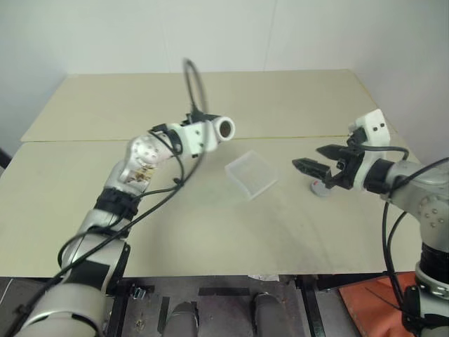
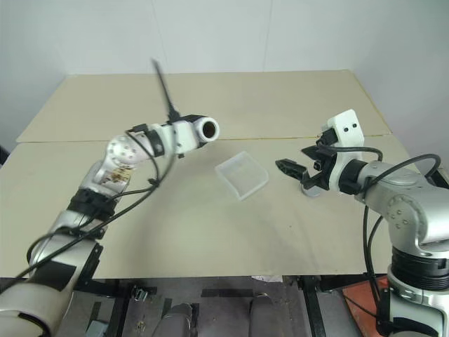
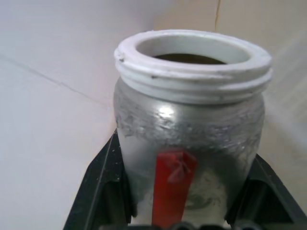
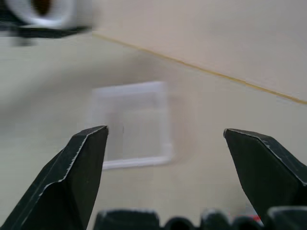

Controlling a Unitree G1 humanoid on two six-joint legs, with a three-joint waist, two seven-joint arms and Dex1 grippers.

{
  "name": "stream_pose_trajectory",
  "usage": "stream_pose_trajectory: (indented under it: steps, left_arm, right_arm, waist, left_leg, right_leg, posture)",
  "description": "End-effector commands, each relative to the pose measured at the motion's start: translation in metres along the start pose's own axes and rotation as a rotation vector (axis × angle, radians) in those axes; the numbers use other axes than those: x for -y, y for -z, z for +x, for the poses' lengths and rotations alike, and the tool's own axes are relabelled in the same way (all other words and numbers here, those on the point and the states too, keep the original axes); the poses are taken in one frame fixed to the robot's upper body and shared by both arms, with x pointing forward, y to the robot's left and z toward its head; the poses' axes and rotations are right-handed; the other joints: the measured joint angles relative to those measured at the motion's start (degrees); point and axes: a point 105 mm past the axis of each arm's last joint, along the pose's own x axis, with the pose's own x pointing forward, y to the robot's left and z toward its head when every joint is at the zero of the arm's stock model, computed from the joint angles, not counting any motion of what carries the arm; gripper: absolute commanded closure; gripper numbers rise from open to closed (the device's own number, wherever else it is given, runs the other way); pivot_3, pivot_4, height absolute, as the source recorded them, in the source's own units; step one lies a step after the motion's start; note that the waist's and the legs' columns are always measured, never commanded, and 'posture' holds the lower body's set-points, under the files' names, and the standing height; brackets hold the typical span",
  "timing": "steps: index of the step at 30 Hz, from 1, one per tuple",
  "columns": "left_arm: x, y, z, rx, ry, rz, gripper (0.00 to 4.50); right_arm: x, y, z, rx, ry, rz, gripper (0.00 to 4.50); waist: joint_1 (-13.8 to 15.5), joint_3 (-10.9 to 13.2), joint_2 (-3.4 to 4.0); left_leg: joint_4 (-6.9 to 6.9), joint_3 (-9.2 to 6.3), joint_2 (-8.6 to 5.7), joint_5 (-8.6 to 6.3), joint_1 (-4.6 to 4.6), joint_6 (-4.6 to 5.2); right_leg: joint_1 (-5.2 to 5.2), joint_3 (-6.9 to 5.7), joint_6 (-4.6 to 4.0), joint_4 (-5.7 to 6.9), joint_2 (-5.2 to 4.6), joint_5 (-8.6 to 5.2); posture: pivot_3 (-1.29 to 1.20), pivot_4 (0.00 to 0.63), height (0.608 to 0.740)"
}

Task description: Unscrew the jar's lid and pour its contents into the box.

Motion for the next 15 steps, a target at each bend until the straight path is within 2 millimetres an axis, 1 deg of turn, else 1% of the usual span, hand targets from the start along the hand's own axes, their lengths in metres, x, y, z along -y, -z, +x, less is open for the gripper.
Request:
stream_pose_trajectory:
  steps: [1, 3, 5, 7, 9, 12, 15]
  left_arm:
    - [-0.023, -0.015, 0.017, 0.069, -0.094, 0.507, 2.58]
    - [-0.03, -0.018, 0.028, 0.09, -0.112, 0.762, 2.58]
    - [-0.035, -0.026, 0.036, 0.133, -0.13, 0.895, 2.58]
    - [-0.033, -0.032, 0.043, 0.165, -0.13, 0.965, 2.58]
    - [-0.025, -0.038, 0.05, 0.21, -0.116, 1.031, 2.58]
    - [-0.013, -0.044, 0.06, 0.234, -0.082, 1.16, 2.58]
    - [-0.006, -0.051, 0.069, 0.242, -0.088, 1.202, 2.58]
  right_arm:
    - [-0.017, -0.012, -0.01, -0.002, -0.109, -0.071, 0.02]
    - [-0.019, -0.013, -0.011, -0.009, -0.126, -0.095, 0.02]
    - [-0.022, -0.016, -0.013, -0.005, -0.143, -0.12, 0.02]
    - [-0.025, -0.019, -0.013, 0.002, -0.151, -0.139, 0.02]
    - [-0.027, -0.021, -0.012, 0.011, -0.159, -0.153, 0.02]
    - [-0.03, -0.025, -0.012, 0.035, -0.163, -0.163, 0.02]
    - [-0.035, -0.026, -0.013, 0.053, -0.177, -0.167, 0.02]
  waist:
    - [0.5, 0.1, -0.04]
    - [1.0, 0.1, -0.08]
    - [1.5, 0.1, -0.08]
    - [1.9, 0.1, -0.08]
    - [2.0, 0.1, -0.08]
    - [2.0, 0.1, -0.1]
    - [2.0, 0.1, -0.11]
  left_leg:
    - [0.01, 0.0, -0.03, 0.0, -0.08, 0.0]
    - [0.08, -0.01, -0.06, 0.0, -0.17, 0.0]
    - [0.1, -0.01, -0.09, -0.01, -0.29, 0.01]
    - [0.11, 0.0, -0.12, -0.01, -0.39, 0.0]
    - [0.11, 0.01, -0.12, -0.01, -0.44, 0.0]
    - [0.11, 0.02, -0.12, 0.0, -0.49, -0.01]
    - [0.11, 0.02, -0.12, 0.03, -0.58, -0.06]
  right_leg:
    - [-0.06, 0.0, 0.04, -0.02, -0.01, 0.03]
    - [-0.07, 0.0, 0.1, -0.07, -0.03, 0.05]
    - [-0.08, -0.01, 0.18, -0.08, -0.06, 0.09]
    - [-0.13, -0.01, 0.23, -0.08, -0.09, 0.11]
    - [-0.17, -0.02, 0.24, -0.05, -0.09, 0.11]
    - [-0.24, -0.02, 0.23, -0.05, -0.09, 0.11]
    - [-0.31, -0.02, 0.23, -0.04, -0.09, 0.12]
  posture:
    - [0.0, 0.15, 0.74]
    - [0.0, 0.15, 0.74]
    - [0.0, 0.15, 0.74]
    - [0.0, 0.15, 0.74]
    - [0.0, 0.15, 0.74]
    - [0.0, 0.15, 0.74]
    - [0.0, 0.15, 0.74]
